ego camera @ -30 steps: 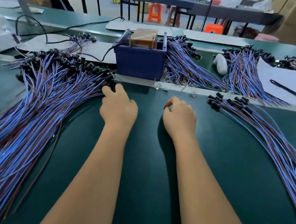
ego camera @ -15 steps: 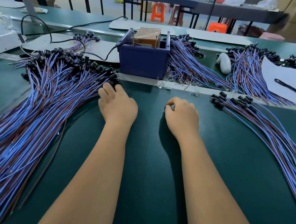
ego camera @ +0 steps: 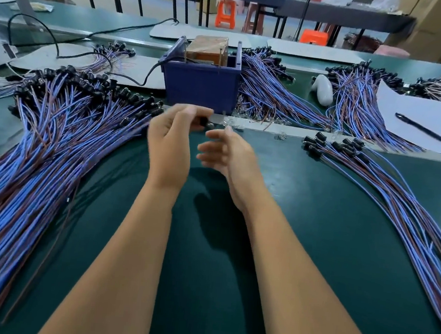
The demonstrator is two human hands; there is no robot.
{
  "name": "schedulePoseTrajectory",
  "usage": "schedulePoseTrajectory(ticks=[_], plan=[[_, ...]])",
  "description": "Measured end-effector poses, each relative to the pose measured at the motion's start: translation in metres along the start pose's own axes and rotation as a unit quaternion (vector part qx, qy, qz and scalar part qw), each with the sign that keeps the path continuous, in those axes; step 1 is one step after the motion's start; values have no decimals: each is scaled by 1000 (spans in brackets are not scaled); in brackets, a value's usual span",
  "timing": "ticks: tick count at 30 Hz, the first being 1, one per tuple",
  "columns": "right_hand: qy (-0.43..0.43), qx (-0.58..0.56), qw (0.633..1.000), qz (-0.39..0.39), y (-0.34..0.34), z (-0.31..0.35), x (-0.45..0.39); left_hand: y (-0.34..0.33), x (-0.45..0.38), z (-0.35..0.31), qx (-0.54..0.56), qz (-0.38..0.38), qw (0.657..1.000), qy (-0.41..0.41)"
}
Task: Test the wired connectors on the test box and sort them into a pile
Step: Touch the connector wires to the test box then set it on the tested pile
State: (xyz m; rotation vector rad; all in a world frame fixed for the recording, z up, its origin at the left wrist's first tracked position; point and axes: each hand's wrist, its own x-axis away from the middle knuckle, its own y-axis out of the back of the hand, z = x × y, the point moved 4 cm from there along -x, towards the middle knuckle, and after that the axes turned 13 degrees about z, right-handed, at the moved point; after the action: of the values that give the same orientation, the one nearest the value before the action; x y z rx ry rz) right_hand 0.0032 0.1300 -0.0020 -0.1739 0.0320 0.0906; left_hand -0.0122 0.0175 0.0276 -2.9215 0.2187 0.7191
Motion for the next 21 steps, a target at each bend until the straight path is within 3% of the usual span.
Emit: schedulePoseTrajectory(ticks=[3, 7, 10, 13, 15, 18, 21], plan=[[-59, -172, 981, 66, 5, 1, -1, -27, 2, 5, 176, 116, 971, 114], [-88, -203, 973, 61, 14, 1, 0, -43, 5, 11, 226, 242, 925, 185], [-60, -201, 978, 0, 23, 0, 2, -49, 12, 12, 221, 363, 874, 235], [-7, -232, 971, -53, 37, 3, 4, -45, 19, 18, 120, 412, 848, 312], [18, -262, 963, -54, 42, 4, 3, -41, 18, 23, 48, 369, 870, 324], [31, -260, 965, -32, 44, 4, 2, -29, 7, 28, 8, 177, 936, 303], [15, -200, 979, 25, 40, 6, 3, -13, -1, 35, 7, 52, 954, 297]])
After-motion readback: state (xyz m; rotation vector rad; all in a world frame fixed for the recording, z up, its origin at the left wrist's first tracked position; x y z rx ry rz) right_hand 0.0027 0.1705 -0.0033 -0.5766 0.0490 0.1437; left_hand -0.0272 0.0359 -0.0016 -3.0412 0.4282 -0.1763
